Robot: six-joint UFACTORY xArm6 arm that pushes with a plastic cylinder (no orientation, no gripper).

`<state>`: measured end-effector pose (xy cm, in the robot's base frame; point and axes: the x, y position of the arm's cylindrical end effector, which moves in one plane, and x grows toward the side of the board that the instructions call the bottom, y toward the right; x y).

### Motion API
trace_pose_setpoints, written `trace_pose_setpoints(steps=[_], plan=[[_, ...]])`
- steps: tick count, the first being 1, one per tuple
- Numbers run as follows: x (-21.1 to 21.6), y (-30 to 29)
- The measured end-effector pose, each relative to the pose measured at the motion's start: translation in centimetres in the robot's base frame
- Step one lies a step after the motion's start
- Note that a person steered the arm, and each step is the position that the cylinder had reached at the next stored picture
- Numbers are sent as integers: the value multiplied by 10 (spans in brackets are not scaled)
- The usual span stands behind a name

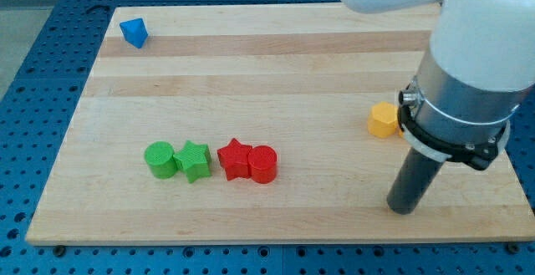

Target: Point your arm below the yellow heart

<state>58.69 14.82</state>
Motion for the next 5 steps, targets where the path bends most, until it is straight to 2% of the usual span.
trace_pose_setpoints(steps=[1,2,3,5], plan=[[-4,37],[-6,36],[-49,29],[-65,27]])
